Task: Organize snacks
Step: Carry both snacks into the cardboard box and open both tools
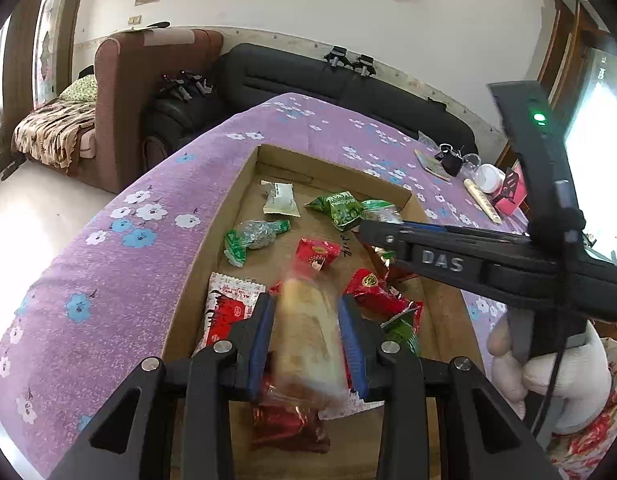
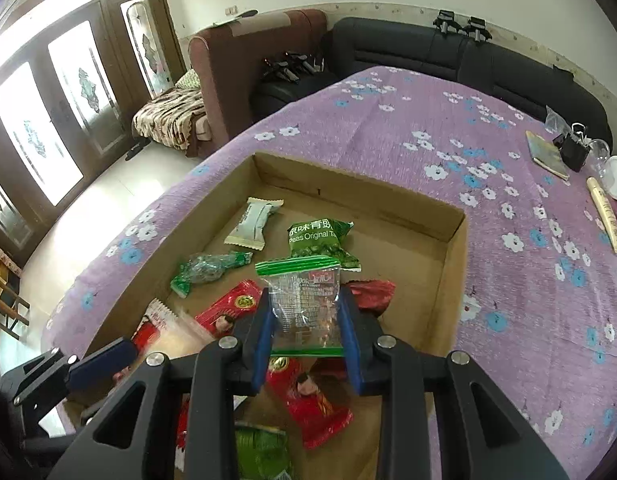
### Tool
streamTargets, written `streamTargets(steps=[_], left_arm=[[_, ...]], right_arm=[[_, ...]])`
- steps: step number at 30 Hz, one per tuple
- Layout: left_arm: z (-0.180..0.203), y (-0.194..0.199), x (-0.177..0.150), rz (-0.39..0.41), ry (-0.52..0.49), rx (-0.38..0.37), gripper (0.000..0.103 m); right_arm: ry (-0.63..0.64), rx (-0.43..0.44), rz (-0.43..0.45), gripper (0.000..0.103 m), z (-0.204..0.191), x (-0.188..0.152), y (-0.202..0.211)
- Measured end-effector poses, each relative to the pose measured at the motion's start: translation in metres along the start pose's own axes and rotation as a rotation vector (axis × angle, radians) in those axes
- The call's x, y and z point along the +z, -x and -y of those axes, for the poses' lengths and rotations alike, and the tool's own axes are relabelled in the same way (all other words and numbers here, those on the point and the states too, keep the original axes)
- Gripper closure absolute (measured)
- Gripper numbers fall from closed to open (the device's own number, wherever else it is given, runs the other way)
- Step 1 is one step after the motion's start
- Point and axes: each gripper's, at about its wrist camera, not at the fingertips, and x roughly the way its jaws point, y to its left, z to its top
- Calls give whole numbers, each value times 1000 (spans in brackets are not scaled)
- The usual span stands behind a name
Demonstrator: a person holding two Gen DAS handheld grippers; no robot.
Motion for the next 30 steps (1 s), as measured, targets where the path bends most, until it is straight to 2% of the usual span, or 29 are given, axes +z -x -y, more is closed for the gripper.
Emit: streamTargets(steps=[9, 12, 18, 24, 30], left_arm=[[1, -4, 0, -11, 9, 7, 66], [1, -3, 1, -8, 20, 13, 46], [7, 4, 1, 4, 15, 18, 34], [21, 18, 1, 29, -6, 23, 32], [45, 40, -1, 64, -53, 16, 30]], right_arm=[[3, -4, 0, 73, -1, 7, -8], [-6, 17, 9, 73, 1, 7, -5], [-26, 49, 48, 67, 4, 6, 15], [-46, 67, 101, 61, 12, -4, 48], [-78, 60, 156, 55, 28, -27, 82]])
